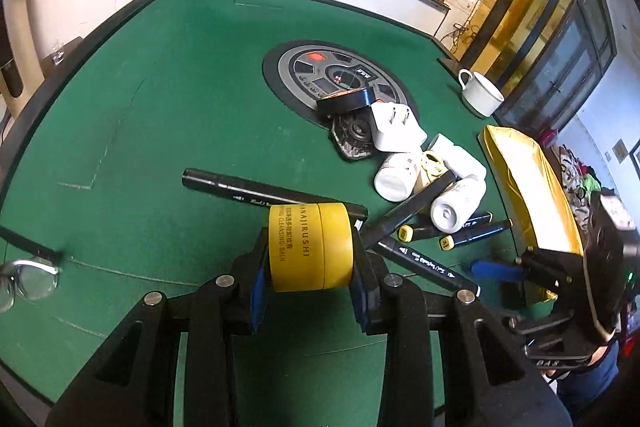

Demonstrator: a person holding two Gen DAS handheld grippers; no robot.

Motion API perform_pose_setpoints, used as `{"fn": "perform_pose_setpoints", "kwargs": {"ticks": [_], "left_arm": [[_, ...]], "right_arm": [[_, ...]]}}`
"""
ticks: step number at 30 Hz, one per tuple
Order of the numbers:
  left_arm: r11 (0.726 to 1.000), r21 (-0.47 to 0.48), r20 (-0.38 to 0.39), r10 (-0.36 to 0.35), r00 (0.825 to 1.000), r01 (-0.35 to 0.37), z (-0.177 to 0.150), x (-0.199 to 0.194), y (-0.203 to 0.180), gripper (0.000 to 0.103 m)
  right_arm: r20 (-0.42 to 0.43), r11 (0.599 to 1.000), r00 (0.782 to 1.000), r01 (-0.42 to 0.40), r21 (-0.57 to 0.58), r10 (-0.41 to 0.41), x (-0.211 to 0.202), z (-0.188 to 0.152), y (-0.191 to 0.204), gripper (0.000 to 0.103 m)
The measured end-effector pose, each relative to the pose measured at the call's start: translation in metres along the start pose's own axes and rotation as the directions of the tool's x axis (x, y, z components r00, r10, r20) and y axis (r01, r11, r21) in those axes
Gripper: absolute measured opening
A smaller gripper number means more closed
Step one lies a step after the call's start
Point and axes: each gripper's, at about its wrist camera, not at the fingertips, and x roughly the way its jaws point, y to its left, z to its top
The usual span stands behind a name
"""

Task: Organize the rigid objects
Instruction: 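Grasp a black marker with the right gripper while the left gripper holds the tape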

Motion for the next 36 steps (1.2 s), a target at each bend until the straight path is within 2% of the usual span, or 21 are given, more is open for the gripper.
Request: {"fn": "perform_pose_setpoints", "kwargs": {"ticks": [2,7,9,13,18,22,25,28,30,32,36], "left_arm": [[1.0,0.007,0.001,0.002,1.0,-0.002,-0.005,0.001,0.0,0.032],[1.0,-0.007,-0.012,-0.002,1.0,0.002,-0.014,0.005,0.003,0.032],[1.0,-0.004,-0.011,0.006,1.0,-0.006,-0.018,0.004,0.003,0.032],[1.0,0.008,0.002,0.006,1.0,-0.006,-0.023,-0.001,0.003,0.032],[1.0,0.013,-0.006,-0.01,1.0,0.01,-0.025,0.001,-0.003,0.032],[0.999,0.033,-0.011,-0.016,1.0,0.017,-0.026,0.001,-0.014,0.032],[0.999,0.046,-0.001,-0.016,1.0,0.016,-0.025,-0.002,-0.022,0.032],[0.999,0.052,0.01,-0.009,1.0,0.009,-0.024,-0.008,-0.027,0.032],[0.999,0.052,0.012,-0.001,1.0,0.001,-0.023,-0.01,-0.027,0.032],[0.999,0.049,0.015,0.011,1.0,-0.012,-0.022,-0.013,-0.026,0.032],[0.998,0.045,0.011,0.031,0.999,-0.032,-0.022,-0.014,-0.023,0.032]], "right_arm": [[-0.008,1.0,1.0,-0.003,-0.006,0.003,0.007,0.012,0.004,0.043],[-0.047,0.996,0.997,0.059,-0.07,-0.062,0.035,0.028,0.016,0.017],[-0.048,0.993,0.995,0.088,-0.083,-0.093,0.036,0.032,0.018,0.015],[-0.071,0.993,0.993,0.084,-0.078,-0.089,0.027,0.024,0.022,0.013],[-0.077,0.999,0.996,-0.03,0.035,0.033,0.006,0.001,0.009,0.013],[-0.048,0.978,0.987,-0.147,0.145,0.155,-0.006,-0.021,-0.008,0.013],[0.001,0.942,0.965,-0.257,0.215,0.264,-0.012,-0.028,-0.019,0.013],[0.069,0.884,0.926,-0.375,0.281,0.371,-0.02,-0.029,-0.035,0.013],[0.111,0.862,0.912,-0.41,0.298,0.395,-0.023,-0.026,-0.04,0.013],[0.11,0.887,0.929,-0.369,0.278,0.352,-0.024,-0.025,-0.039,0.013],[0.038,0.951,0.969,-0.247,0.188,0.245,-0.015,-0.024,-0.023,0.013]]}}
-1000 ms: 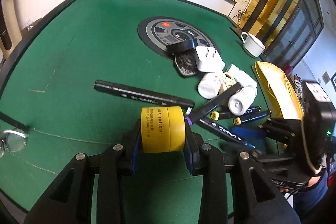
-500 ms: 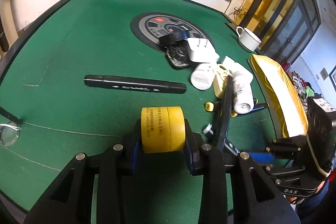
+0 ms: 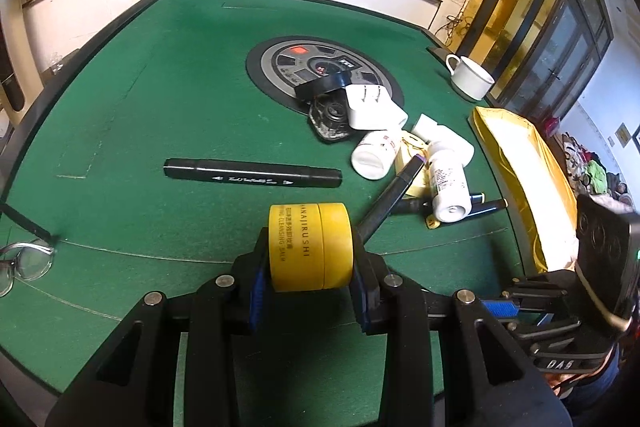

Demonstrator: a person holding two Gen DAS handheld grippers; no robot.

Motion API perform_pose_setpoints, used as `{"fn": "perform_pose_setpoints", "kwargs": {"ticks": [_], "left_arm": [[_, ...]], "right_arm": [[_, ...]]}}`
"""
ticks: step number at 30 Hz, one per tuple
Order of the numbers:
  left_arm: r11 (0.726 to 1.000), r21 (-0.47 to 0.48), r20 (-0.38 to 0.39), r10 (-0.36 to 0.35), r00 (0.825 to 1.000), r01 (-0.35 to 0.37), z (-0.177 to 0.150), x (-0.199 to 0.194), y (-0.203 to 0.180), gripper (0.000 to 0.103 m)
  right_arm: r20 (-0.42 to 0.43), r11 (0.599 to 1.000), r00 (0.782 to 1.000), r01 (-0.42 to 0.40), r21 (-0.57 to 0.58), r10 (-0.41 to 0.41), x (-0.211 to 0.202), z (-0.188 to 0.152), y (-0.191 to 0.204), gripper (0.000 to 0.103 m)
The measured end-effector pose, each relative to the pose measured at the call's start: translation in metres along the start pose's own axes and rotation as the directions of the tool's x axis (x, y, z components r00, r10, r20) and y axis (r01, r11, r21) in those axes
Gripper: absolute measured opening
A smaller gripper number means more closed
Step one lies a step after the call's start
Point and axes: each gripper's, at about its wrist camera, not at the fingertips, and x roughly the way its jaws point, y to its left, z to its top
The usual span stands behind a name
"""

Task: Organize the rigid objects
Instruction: 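Grasp a black marker with the right gripper while the left gripper holds the tape, then carry the tape and marker over the yellow-rimmed tray with both grippers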

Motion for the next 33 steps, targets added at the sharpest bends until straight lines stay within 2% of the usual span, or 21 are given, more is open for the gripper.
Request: {"fn": "perform_pose_setpoints", "kwargs": {"ticks": [7,13,18,20,21,24,29,33], "left_arm": [[1.0,-0.004,0.002,-0.004,1.0,0.004,-0.001,0.002,-0.001,0.032],[1.0,-0.003,-0.002,-0.005,1.0,0.005,-0.002,0.003,0.0,0.032],[1.0,-0.004,-0.003,-0.007,1.0,0.007,-0.002,0.004,0.0,0.032],[1.0,-0.001,0.0,-0.007,1.0,0.007,-0.002,0.003,0.0,0.032],[1.0,0.001,0.002,-0.008,1.0,0.008,-0.002,0.003,0.0,0.032],[1.0,0.007,0.007,-0.012,1.0,0.012,-0.004,0.003,-0.002,0.032],[0.999,0.022,0.015,-0.028,0.999,0.028,-0.001,0.0,-0.012,0.032],[0.998,0.054,0.028,-0.047,0.999,0.045,0.006,-0.004,-0.031,0.032]], "right_arm": [[-0.043,0.982,0.988,0.144,-0.125,-0.151,0.005,-0.001,0.012,0.014],[-0.04,0.942,0.962,0.254,-0.221,-0.269,0.025,0.006,0.031,0.014],[-0.04,0.923,0.951,0.286,-0.258,-0.306,0.041,0.011,0.046,0.021],[-0.027,0.914,0.949,0.296,-0.278,-0.315,0.04,0.008,0.047,0.019],[-0.016,0.908,0.945,0.31,-0.283,-0.328,0.041,0.008,0.047,0.013],[-0.009,0.931,0.956,0.282,-0.231,-0.292,0.035,0.003,0.039,0.013],[0.024,0.976,0.984,0.177,-0.124,-0.175,0.017,-0.001,0.027,0.013],[0.092,0.99,0.988,0.127,-0.056,-0.122,-0.007,-0.002,0.021,0.013]]}}
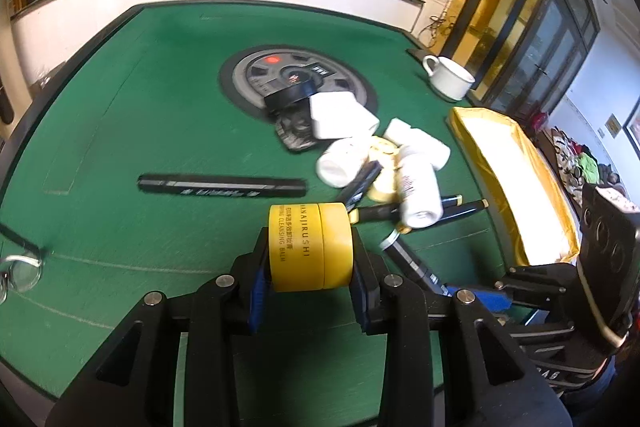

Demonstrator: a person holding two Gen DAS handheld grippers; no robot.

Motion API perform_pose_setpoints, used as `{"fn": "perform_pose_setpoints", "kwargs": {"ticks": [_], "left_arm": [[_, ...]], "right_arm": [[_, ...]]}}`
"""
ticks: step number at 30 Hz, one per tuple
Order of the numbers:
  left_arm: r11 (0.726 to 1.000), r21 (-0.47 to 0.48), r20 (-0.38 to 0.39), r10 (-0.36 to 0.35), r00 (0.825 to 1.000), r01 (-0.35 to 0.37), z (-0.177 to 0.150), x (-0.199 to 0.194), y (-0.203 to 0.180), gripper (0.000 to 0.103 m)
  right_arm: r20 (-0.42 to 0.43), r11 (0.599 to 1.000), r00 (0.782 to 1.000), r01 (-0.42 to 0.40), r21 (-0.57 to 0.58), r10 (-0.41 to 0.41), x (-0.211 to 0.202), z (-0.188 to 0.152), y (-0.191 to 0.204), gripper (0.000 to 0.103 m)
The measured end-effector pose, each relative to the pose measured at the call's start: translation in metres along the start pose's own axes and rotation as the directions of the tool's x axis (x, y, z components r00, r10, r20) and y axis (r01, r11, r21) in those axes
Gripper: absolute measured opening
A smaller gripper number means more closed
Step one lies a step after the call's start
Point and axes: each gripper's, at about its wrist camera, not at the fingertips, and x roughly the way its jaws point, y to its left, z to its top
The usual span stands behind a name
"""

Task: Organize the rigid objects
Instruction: 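Carry the tape and marker over the yellow-rimmed tray with both grippers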

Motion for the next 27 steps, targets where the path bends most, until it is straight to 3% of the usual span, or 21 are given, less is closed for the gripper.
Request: {"fn": "perform_pose_setpoints", "kwargs": {"ticks": [8,15,22,27], "left_arm": [[0.994,0.086,-0.007,-0.061,0.998,0.062,0.02,0.007,-0.059,0.032],[0.975,0.165,-0.049,-0.14,0.989,0.147,0.039,0.031,-0.132,0.032],[0.948,0.243,-0.103,-0.184,0.977,0.204,0.056,0.062,-0.204,0.032],[0.942,0.263,-0.132,-0.181,0.974,0.211,0.071,0.095,-0.24,0.032]], "right_arm": [[0.171,0.985,0.985,-0.007,0.17,-0.023,-0.06,-0.004,-0.045,0.013],[0.288,0.945,0.953,-0.003,0.327,-0.097,-0.113,-0.017,-0.104,0.013],[0.323,0.912,0.926,0.052,0.406,-0.196,-0.152,-0.036,-0.14,0.013],[0.303,0.888,0.912,0.123,0.442,-0.277,-0.169,-0.038,-0.165,0.013]]}}
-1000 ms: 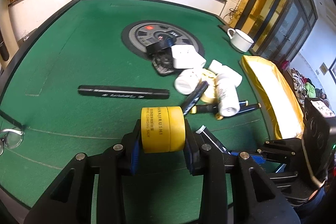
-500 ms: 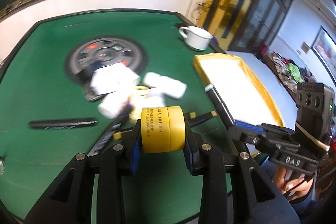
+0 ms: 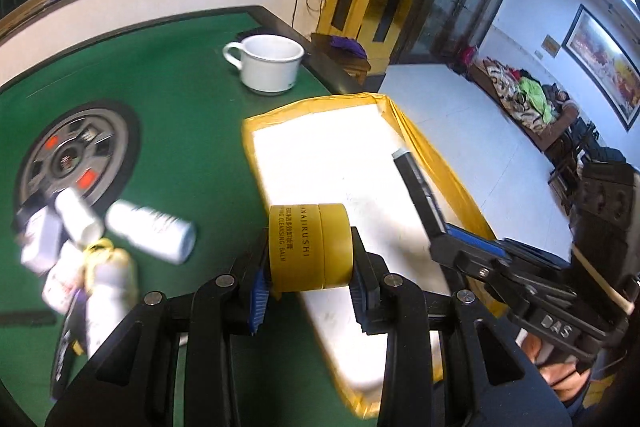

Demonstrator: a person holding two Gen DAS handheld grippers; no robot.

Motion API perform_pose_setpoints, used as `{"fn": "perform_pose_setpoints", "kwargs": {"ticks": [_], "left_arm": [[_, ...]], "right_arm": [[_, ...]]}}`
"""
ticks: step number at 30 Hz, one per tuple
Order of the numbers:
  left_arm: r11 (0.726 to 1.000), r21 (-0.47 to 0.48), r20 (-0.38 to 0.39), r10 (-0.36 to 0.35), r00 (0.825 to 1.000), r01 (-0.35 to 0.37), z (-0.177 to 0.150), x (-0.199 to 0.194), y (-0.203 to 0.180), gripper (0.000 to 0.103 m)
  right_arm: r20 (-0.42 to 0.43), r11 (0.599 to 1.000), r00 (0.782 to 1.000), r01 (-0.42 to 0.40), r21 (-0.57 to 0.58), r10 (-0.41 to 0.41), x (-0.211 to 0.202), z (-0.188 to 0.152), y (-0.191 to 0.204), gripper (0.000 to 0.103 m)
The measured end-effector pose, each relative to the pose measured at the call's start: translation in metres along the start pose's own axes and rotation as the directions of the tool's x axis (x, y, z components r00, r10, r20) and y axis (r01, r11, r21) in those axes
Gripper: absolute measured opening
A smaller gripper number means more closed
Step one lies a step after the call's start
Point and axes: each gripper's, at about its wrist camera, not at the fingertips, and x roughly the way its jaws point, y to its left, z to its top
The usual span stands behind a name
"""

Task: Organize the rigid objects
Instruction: 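Carry the tape and marker over the yellow-rimmed tray with both grippers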

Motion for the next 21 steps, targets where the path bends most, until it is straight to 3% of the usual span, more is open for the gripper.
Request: {"fn": "perform_pose_setpoints", "kwargs": {"ticks": [10,21], "left_arm": [[1.0,0.012,-0.102,0.017,0.995,-0.016,0.026,0.063,-0.014,0.031],[0.999,0.027,-0.128,0.041,0.991,-0.038,0.024,0.079,-0.009,0.031]], "right_arm": [[-0.082,0.996,0.993,0.086,-0.036,-0.089,0.024,0.045,-0.014,0.013],[-0.204,0.992,0.971,0.117,-0.045,-0.123,0.07,0.064,-0.039,0.013]]}}
